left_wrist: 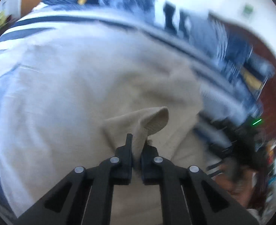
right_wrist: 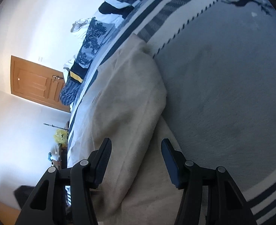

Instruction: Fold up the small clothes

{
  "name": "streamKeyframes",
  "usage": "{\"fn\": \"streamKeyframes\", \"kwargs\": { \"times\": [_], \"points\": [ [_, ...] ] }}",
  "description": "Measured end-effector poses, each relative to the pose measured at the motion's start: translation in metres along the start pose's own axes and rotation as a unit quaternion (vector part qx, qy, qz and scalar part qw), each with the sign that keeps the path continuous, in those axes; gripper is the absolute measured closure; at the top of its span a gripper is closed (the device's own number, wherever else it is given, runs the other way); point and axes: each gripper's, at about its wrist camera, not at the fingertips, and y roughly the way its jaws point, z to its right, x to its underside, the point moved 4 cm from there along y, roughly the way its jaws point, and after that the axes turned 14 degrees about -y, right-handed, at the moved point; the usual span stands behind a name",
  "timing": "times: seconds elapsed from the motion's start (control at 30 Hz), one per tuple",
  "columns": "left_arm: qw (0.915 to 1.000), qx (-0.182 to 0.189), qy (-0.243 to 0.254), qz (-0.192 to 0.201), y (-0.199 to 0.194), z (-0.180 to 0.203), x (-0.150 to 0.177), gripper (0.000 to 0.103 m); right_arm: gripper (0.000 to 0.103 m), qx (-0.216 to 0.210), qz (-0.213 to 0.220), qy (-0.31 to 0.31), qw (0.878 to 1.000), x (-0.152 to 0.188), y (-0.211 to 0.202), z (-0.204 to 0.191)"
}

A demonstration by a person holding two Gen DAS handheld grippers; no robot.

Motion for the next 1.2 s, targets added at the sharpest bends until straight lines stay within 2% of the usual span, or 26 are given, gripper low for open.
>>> {"fn": "streamKeyframes", "kwargs": {
  "times": [0.1, 0.17, 0.27, 0.4, 0.47, 0.5, 0.57, 0.6, 0.63, 0.67, 0.7, 0.73, 0.8, 0.97, 1.1, 1.13, 1.17, 1.2],
  "points": [
    [0.9972, 0.035, -0.053, 0.04, -0.056, -0.028, -0.001, 0.097, 0.043, -0.017, -0.005, 0.004, 1.0, 0.001, 0.006, -0.001],
    [0.9956, 0.034, -0.069, 0.053, -0.075, -0.046, 0.009, 0.097, 0.043, -0.021, -0.009, -0.003, 1.0, 0.002, 0.011, -0.007],
    [0.997, -0.011, -0.055, 0.054, -0.079, -0.074, 0.027, 0.101, 0.043, -0.018, -0.019, -0.021, 0.999, 0.005, 0.019, -0.013],
    [0.9948, -0.081, -0.058, 0.02, -0.059, -0.12, 0.047, 0.101, 0.043, -0.009, -0.024, -0.028, 0.999, 0.007, 0.025, -0.016],
    [0.9935, -0.083, -0.078, -0.009, -0.05, -0.139, 0.056, 0.101, 0.043, -0.003, -0.024, -0.036, 0.999, 0.007, 0.027, -0.018],
    [0.9918, -0.102, -0.075, -0.021, -0.047, -0.144, 0.058, 0.101, 0.043, 0.0, -0.024, -0.039, 0.999, 0.007, 0.027, -0.019],
    [0.9909, -0.108, -0.079, -0.005, -0.057, -0.147, 0.053, 0.101, 0.043, 0.003, -0.023, -0.04, 0.999, 0.005, 0.026, -0.021],
    [0.9914, -0.107, -0.074, 0.009, -0.065, -0.145, 0.049, 0.093, 0.043, 0.008, -0.019, -0.039, 0.999, 0.002, 0.022, -0.022],
    [0.9924, -0.106, -0.061, 0.02, -0.074, -0.138, 0.042, 0.085, 0.043, 0.009, -0.011, -0.036, 0.999, -0.004, 0.015, -0.024],
    [0.9933, -0.1, -0.052, 0.023, -0.077, -0.132, 0.036, 0.058, 0.043, 0.013, -0.009, -0.037, 0.999, -0.008, 0.012, -0.025],
    [0.995, -0.087, -0.044, 0.023, -0.08, -0.124, 0.03, 0.041, 0.043, 0.025, -0.011, -0.035, 0.999, -0.015, 0.01, -0.026],
    [0.9974, -0.061, -0.03, 0.023, -0.083, -0.108, 0.021, 0.04, 0.043, 0.035, -0.014, -0.027, 0.999, -0.022, 0.009, -0.025],
    [0.9993, -0.036, 0.005, 0.011, -0.075, -0.071, 0.004, 0.038, 0.043, 0.04, -0.026, 0.001, 0.999, -0.04, 0.015, -0.019],
    [0.998, -0.011, 0.061, -0.013, -0.024, 0.022, -0.038, 0.038, 0.043, 0.048, -0.028, 0.083, 0.995, -0.075, 0.035, 0.009],
    [0.9921, -0.009, 0.121, -0.034, 0.031, 0.091, -0.06, 0.038, 0.045, 0.028, -0.006, 0.103, 0.994, -0.07, 0.035, 0.023],
    [0.9894, -0.004, 0.133, -0.058, 0.054, 0.11, -0.064, 0.038, 0.052, 0.026, -0.003, 0.105, 0.994, -0.065, 0.034, 0.025],
    [0.9878, 0.001, 0.134, -0.079, 0.072, 0.118, -0.067, 0.038, 0.063, 0.023, -0.003, 0.116, 0.993, -0.06, 0.035, 0.028],
    [0.9857, 0.006, 0.135, -0.101, 0.089, 0.13, -0.067, 0.038, 0.066, 0.009, -0.008, 0.134, 0.991, -0.055, 0.037, 0.031]
  ]
}}
